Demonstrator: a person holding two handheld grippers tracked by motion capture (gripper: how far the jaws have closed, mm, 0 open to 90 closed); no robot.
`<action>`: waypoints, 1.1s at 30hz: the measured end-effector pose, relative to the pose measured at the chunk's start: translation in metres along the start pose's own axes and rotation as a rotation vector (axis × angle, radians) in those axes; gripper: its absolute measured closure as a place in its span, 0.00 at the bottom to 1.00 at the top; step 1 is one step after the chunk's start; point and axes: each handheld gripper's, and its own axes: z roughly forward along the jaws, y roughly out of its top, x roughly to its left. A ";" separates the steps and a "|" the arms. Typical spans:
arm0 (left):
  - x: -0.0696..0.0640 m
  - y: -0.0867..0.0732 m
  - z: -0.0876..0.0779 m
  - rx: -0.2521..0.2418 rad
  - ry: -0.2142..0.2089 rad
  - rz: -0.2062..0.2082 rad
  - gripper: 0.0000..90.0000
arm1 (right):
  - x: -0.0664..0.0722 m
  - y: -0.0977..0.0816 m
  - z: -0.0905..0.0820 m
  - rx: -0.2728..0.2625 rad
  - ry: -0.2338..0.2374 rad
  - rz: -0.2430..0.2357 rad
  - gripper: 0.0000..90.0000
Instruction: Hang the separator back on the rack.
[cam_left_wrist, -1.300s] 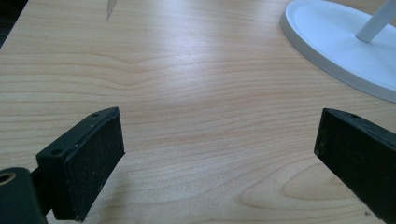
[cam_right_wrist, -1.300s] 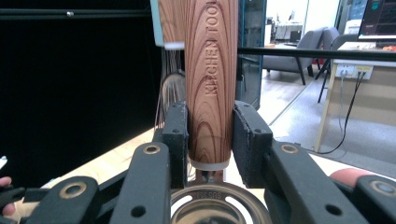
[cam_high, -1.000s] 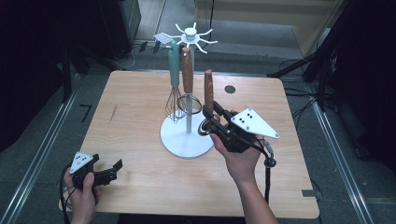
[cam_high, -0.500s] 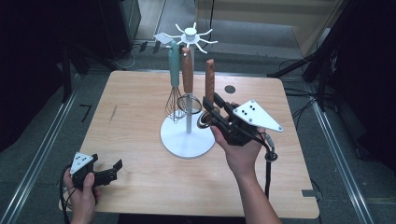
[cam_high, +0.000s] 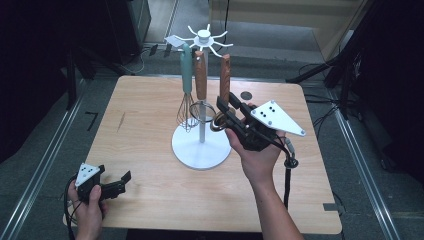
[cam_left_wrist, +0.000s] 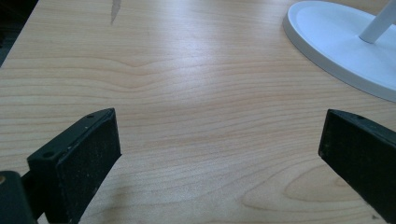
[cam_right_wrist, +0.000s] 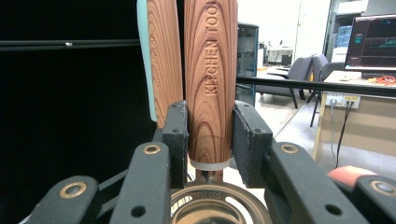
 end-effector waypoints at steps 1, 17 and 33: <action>0.000 0.000 0.000 0.000 0.000 0.000 0.00 | 0.000 0.001 0.001 -0.002 0.001 -0.005 0.78; 0.000 0.000 0.000 0.001 -0.013 0.004 0.00 | -0.001 0.002 0.015 0.035 -0.004 0.002 0.78; 0.001 0.001 0.001 0.002 -0.015 0.002 0.00 | -0.004 -0.004 0.014 0.070 0.063 -0.006 0.50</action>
